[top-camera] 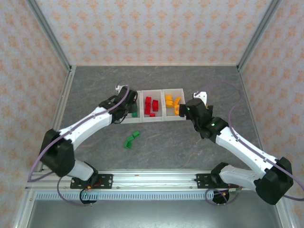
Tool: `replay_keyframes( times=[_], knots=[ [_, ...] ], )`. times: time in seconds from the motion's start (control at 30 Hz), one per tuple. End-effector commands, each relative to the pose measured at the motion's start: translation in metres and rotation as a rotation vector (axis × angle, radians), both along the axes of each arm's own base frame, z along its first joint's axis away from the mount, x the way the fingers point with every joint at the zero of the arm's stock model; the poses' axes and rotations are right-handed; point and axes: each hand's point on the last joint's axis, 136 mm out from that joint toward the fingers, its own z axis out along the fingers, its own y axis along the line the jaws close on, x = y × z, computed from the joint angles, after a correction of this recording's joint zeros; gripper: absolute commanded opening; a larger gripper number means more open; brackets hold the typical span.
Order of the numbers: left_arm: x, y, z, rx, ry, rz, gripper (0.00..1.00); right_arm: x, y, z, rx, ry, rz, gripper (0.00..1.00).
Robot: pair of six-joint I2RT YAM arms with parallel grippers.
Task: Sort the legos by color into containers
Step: Place the lego in the container.
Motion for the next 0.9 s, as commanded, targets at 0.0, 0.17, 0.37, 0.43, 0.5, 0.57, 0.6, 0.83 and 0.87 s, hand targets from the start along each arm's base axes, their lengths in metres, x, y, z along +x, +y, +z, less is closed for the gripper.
replay_keyframes(
  times=[0.0, 0.17, 0.37, 0.43, 0.5, 0.57, 0.6, 0.83, 0.87],
  knots=[
    [0.021, 0.009, -0.003, 0.102, 0.019, 0.027, 0.30, -0.001, -0.010, 0.007, -0.015, -0.023, -0.037, 1.00],
    [0.047, 0.008, -0.013, 0.113, 0.031, 0.063, 0.30, -0.001, -0.010, 0.006, -0.020, -0.021, -0.039, 1.00],
    [0.057, 0.017, -0.028, 0.110, 0.047, 0.114, 0.31, 0.000, -0.009, 0.004, -0.026, -0.012, -0.036, 1.00],
    [0.058, 0.021, -0.032, 0.117, 0.053, 0.122, 0.35, 0.000, -0.009, 0.003, -0.030, -0.009, -0.034, 1.00],
    [0.058, 0.025, -0.037, 0.123, 0.057, 0.135, 0.39, 0.001, -0.009, 0.002, -0.036, -0.003, -0.035, 1.00],
    [0.059, 0.028, -0.041, 0.117, 0.063, 0.142, 0.42, 0.002, -0.008, -0.001, -0.043, 0.005, -0.034, 1.00],
    [0.059, 0.029, -0.042, 0.115, 0.064, 0.144, 0.43, 0.002, -0.008, -0.001, -0.043, 0.006, -0.034, 1.00],
    [0.057, 0.027, -0.026, 0.068, 0.029, 0.140, 0.66, 0.002, -0.007, -0.005, -0.054, 0.026, -0.029, 1.00],
    [0.055, 0.026, -0.022, 0.054, 0.020, 0.138, 0.68, 0.002, -0.006, -0.005, -0.053, 0.028, -0.025, 1.00]
  ],
)
